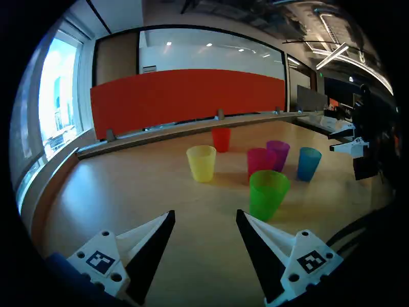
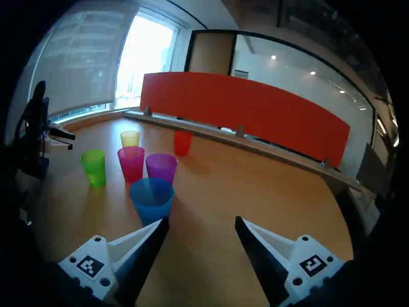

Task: Pour water

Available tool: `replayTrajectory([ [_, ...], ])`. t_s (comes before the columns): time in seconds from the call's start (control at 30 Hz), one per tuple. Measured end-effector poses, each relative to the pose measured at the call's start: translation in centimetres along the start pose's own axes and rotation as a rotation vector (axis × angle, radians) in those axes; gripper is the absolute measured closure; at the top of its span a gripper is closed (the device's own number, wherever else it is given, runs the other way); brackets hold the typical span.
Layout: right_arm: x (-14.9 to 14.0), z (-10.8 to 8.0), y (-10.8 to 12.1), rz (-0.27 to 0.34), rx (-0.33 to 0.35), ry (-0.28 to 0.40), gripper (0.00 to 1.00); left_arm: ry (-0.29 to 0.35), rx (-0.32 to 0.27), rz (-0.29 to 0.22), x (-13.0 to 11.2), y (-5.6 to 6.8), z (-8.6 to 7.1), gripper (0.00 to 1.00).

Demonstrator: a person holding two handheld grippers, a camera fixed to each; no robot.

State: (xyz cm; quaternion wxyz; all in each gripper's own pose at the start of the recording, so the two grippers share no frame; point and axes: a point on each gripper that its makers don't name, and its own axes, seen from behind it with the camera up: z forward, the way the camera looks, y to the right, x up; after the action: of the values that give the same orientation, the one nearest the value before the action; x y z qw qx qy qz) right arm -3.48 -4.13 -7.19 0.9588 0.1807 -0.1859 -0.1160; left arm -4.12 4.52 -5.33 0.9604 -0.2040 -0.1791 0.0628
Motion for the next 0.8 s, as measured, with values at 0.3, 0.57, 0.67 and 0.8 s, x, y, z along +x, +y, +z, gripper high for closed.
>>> replayTrajectory([
  [0.3, 3.3, -1.0, 2.7, 0.051, -0.151, 0.142, 0.00, 0.108, 0.089, -0.027, 2.2, -2.4, -2.0, 0.12],
  [0.57, 5.5, -1.8, 4.5, 0.092, -0.254, 0.255, 0.00, 0.210, 0.171, -0.045, 4.3, -3.7, -3.7, 0.12],
  [0.67, 6.2, -1.9, 5.0, 0.112, -0.276, 0.290, 0.00, 0.236, 0.184, -0.068, 4.7, -3.8, -4.1, 0.12],
  [0.8, 7.0, -2.0, 5.6, 0.150, -0.307, 0.337, 0.00, 0.273, 0.204, -0.088, 5.3, -4.1, -4.6, 0.12],
])
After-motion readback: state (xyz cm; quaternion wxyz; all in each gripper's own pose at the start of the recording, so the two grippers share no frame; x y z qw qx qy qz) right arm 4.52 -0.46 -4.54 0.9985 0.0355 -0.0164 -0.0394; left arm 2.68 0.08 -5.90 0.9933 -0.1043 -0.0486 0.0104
